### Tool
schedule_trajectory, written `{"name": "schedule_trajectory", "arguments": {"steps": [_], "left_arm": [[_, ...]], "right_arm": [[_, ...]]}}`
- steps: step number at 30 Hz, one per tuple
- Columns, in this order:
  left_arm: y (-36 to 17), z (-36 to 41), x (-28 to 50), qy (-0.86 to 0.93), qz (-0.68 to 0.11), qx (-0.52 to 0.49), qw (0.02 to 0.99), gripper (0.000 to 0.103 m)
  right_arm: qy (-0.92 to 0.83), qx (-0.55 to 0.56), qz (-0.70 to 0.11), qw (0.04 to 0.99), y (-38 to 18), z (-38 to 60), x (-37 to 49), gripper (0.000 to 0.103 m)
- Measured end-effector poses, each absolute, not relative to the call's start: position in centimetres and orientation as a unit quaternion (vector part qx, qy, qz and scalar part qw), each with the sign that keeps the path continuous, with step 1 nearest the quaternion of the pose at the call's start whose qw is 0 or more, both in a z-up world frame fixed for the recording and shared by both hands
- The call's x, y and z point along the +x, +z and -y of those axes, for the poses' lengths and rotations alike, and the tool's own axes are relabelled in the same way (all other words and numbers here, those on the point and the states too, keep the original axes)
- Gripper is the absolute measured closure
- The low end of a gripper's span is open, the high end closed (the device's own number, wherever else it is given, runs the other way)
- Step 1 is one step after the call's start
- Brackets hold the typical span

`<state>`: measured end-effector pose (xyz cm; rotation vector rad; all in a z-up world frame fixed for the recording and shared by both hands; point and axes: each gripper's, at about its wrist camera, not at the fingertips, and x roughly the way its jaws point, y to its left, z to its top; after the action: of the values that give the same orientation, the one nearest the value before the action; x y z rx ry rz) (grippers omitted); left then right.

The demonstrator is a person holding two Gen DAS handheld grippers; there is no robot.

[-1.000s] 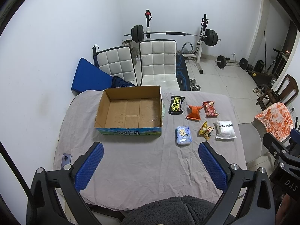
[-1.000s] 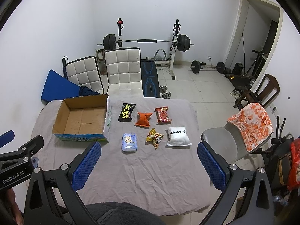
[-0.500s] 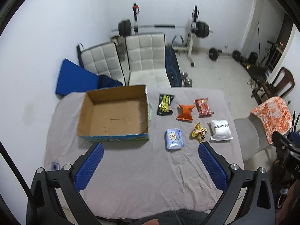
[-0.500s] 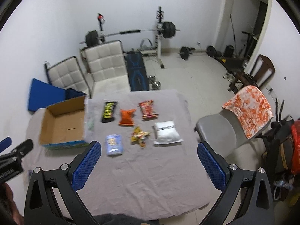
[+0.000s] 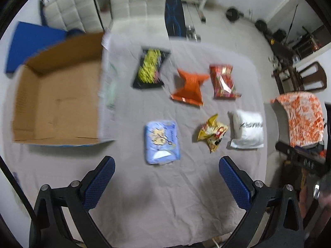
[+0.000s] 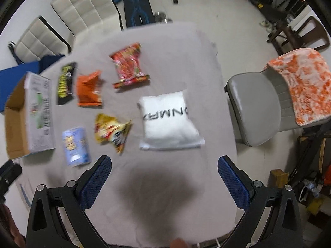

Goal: Organize soft objects
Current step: 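Grasp the blue tissue pack with the left tool while the right tool grasps the white NMAX pouch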

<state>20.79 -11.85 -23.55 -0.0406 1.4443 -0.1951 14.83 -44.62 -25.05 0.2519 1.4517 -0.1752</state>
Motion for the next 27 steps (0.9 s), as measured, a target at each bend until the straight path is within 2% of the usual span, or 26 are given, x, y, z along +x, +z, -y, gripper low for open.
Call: {"name": "schedule_trajectory", "arguments": {"steps": [5, 11, 21, 23, 27], "left_arm": [[-31.0, 13.6, 23.4, -0.087, -0.718, -0.021, 0.691, 0.000], [-38.4, 14.3, 25.1, -0.066, -0.768, -0.026, 0.637, 0.000], [-43.5, 14.4, 24.8, -0.065, -0.804, -0.030, 0.591, 0.000], [-44.2, 14.3, 24.6, -0.065, -0.803, -0.033, 0.592, 0.010], [-45.4, 14.3, 23.9, -0.061, -0.798, -0.031, 0.599, 0.017]], "right_arm": [[-0.073, 0.111, -0.695, 0.707, -31.6, 45.5, 19.2, 0.000], [-0.057, 0.109, -0.723, 0.680, -35.4, 45.7, 21.1, 0.000], [-0.041, 0.112, -0.751, 0.649, -39.9, 46.1, 22.6, 0.000], [-0.038, 0.112, -0.757, 0.643, -40.7, 45.8, 22.6, 0.000], [-0.051, 0.113, -0.769, 0.627, -42.9, 45.6, 22.6, 0.000]]}}
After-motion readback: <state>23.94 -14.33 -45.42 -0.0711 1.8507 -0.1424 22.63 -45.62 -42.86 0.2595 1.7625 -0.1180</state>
